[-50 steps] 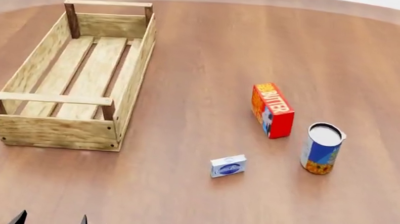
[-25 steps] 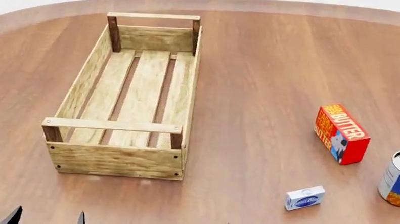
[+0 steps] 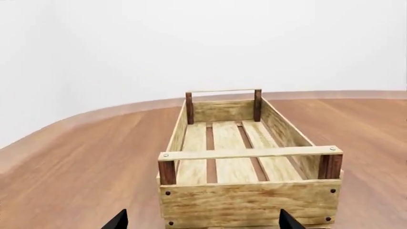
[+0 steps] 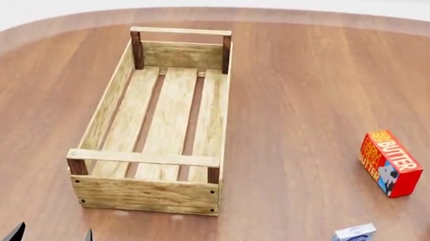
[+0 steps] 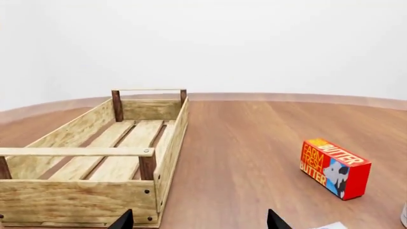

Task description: Pick up the cream cheese and put it in the tray.

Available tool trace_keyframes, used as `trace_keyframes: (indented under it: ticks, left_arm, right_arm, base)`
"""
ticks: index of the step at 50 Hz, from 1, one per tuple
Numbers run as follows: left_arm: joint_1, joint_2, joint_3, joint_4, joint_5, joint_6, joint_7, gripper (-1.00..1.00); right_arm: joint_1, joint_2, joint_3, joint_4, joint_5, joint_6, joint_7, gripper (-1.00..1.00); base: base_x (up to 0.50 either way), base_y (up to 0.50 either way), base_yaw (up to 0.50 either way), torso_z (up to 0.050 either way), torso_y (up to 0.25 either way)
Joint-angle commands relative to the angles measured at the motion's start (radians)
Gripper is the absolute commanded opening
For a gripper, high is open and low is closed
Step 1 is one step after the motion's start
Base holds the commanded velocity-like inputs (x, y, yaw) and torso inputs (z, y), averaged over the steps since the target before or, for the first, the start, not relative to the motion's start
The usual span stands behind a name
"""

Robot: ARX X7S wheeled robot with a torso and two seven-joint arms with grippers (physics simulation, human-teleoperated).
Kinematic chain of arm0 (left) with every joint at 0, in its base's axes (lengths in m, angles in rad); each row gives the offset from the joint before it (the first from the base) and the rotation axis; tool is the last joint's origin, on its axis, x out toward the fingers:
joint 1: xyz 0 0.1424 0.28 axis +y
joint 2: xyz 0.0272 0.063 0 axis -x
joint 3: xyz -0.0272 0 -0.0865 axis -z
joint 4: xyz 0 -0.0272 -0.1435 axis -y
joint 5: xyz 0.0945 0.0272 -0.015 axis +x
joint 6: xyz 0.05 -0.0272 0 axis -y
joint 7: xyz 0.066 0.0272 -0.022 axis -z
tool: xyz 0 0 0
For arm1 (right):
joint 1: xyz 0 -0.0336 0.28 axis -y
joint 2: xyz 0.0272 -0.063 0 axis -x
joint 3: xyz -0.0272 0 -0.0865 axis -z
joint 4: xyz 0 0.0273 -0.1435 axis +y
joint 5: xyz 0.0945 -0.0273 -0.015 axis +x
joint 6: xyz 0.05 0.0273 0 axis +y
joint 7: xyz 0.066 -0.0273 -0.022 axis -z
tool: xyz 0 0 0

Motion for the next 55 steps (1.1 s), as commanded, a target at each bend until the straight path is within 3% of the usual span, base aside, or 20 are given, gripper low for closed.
trace_keyframes:
  ticks: [1, 55]
  left_arm:
    - [-0.004, -0.01, 0.013, -0.006, -0.008, 0.003, -0.011, 1.0]
    - [-0.015, -0.043, 0.049, -0.02, -0.059, 0.006, -0.043, 1.0]
  right_arm:
    - [0.002, 0.011, -0.011, 0.003, 0.014, -0.002, 0.011, 1.0]
    - [0.014, 0.046, -0.054, 0.028, 0.039, -0.021, 0.055, 1.0]
  base:
    - [0.0, 0.0, 0.0, 0.05, 0.0]
    - [0.19, 0.0, 0.0, 0.05, 0.0]
